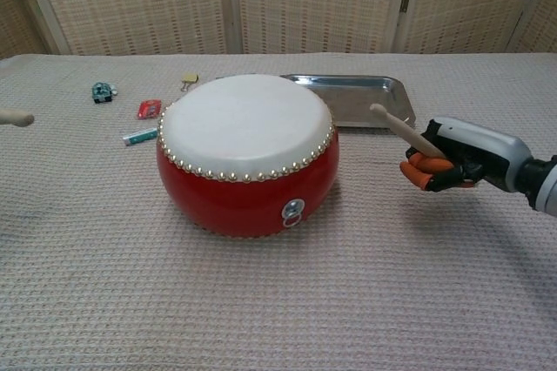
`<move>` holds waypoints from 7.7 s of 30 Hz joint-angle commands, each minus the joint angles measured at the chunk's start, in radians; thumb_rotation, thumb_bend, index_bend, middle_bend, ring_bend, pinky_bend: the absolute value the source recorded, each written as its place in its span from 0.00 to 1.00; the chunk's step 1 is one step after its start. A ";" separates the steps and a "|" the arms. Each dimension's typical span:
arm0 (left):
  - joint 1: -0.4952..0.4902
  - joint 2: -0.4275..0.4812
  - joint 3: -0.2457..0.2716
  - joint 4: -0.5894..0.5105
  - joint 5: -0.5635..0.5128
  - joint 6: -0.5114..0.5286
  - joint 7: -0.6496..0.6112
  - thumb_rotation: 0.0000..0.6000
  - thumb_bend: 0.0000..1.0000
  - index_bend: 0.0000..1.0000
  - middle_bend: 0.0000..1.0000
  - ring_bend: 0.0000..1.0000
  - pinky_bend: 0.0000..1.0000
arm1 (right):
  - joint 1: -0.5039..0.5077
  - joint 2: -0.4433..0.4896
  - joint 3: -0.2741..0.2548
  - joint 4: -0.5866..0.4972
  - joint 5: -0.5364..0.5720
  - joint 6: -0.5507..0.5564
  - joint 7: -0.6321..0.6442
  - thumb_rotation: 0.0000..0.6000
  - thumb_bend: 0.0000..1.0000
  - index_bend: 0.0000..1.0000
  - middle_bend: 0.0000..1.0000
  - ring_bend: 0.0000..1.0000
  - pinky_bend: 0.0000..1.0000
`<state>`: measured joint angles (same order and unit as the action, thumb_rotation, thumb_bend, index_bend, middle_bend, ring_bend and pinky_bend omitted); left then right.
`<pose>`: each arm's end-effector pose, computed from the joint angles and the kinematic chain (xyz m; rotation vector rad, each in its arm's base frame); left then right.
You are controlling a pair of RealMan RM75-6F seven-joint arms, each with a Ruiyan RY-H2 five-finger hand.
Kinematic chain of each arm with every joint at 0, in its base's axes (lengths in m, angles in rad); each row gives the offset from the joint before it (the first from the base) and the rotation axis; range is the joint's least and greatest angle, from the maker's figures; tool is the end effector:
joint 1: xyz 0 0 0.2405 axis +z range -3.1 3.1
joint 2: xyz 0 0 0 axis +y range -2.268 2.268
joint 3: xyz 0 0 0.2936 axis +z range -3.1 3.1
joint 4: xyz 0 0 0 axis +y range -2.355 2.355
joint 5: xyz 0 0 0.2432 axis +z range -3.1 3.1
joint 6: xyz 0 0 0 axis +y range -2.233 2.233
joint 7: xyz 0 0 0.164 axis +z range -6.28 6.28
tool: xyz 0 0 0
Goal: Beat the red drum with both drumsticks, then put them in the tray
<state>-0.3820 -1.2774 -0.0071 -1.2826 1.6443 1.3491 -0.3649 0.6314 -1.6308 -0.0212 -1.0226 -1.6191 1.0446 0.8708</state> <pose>-0.3335 0.3080 0.0867 -1.7054 -0.9513 -1.1570 -0.2747 -0.3690 -0.0708 1.7691 -1.6077 1.2862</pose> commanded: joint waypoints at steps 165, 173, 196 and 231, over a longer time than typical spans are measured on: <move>-0.303 -0.030 -0.203 -0.229 -0.464 -0.280 0.541 1.00 0.70 1.00 1.00 1.00 1.00 | 0.555 -0.024 0.186 0.218 0.992 -0.642 -1.097 1.00 0.69 1.00 0.95 0.86 0.99; -0.292 -0.016 -0.202 -0.239 -0.452 -0.272 0.526 1.00 0.70 1.00 1.00 1.00 1.00 | 0.604 -0.145 0.206 0.445 0.993 -0.732 -1.074 1.00 0.57 0.78 0.74 0.61 0.76; -0.271 0.002 -0.201 -0.255 -0.426 -0.258 0.503 1.00 0.70 1.00 1.00 1.00 1.00 | 0.696 -0.318 0.292 0.787 0.894 -0.885 -0.992 1.00 0.25 0.10 0.22 0.09 0.29; -0.419 -0.109 -0.260 -0.340 -0.592 -0.315 0.861 1.00 0.66 1.00 1.00 1.00 1.00 | 0.518 0.613 0.289 -0.724 1.065 -0.518 -0.973 1.00 0.12 0.23 0.30 0.24 0.39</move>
<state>-0.7733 -1.3593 -0.2532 -1.6143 1.1095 1.0385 0.4302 1.1406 -1.0882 0.2747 -1.6300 -0.6248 0.5048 -0.1026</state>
